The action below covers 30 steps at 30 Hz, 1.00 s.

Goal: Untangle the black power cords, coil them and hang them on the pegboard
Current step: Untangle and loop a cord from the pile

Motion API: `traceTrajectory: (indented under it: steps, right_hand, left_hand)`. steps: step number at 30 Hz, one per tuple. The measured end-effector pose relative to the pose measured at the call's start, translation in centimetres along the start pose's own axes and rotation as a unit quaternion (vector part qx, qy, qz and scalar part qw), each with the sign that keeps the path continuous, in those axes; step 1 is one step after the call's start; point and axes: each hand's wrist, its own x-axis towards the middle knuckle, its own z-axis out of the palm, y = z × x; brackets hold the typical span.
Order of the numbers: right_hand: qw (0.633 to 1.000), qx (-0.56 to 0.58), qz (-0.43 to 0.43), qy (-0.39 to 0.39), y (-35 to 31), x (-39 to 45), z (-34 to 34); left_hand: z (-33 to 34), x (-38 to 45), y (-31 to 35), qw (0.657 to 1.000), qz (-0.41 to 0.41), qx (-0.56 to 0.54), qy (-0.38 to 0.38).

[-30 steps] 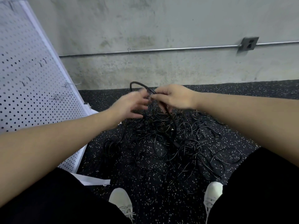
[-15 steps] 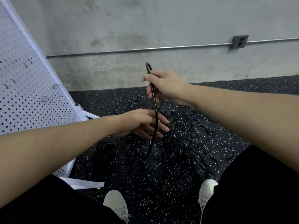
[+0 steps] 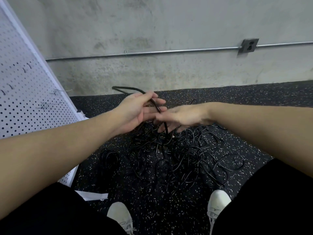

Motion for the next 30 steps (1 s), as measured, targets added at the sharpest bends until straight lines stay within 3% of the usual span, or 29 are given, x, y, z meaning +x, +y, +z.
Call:
traceTrajectory:
  steps: [3,6,10,13,15,21,25,28,30]
  right_hand:
    - [0.993,-0.118,-0.008,-0.024,1.1,0.1,0.4]
    - [0.99,-0.118,-0.038,0.066,1.2,0.3,0.2]
    - [0.98,0.029,-0.087,0.177,0.3,0.5,-0.5]
    - [0.967,0.015,-0.123,0.223,-0.7,0.4,-1.0]
    - [0.957,0.001,-0.149,0.247,-1.4,0.3,-1.1]
    - [0.943,0.015,-0.17,0.285,-1.2,0.5,-1.4]
    - [0.957,0.077,-0.153,0.234,-0.4,0.0,-1.7]
    - [0.974,0.006,-0.091,0.206,1.0,-0.4,-2.2]
    - [0.989,-0.054,-0.027,0.138,2.1,-0.6,-2.1]
  left_hand:
    - [-0.4,0.6,0.4,0.997,0.021,-0.068,0.033]
    - [-1.2,1.1,0.3,0.995,0.031,-0.066,0.063]
    - [-1.3,1.3,-0.8,0.993,-0.001,0.11,0.035]
    - [-0.3,1.1,-2.6,0.955,-0.001,0.297,-0.015]
    - [0.2,1.2,-3.8,0.938,-0.017,0.344,-0.036]
    - [0.7,2.5,-4.1,0.967,-0.033,0.251,0.002]
    - [1.2,2.6,-3.1,0.98,0.0,0.198,0.031]
    - [1.2,2.5,-2.6,0.986,0.014,0.159,0.044]
    - [1.3,2.3,-2.2,0.991,0.029,0.125,0.044]
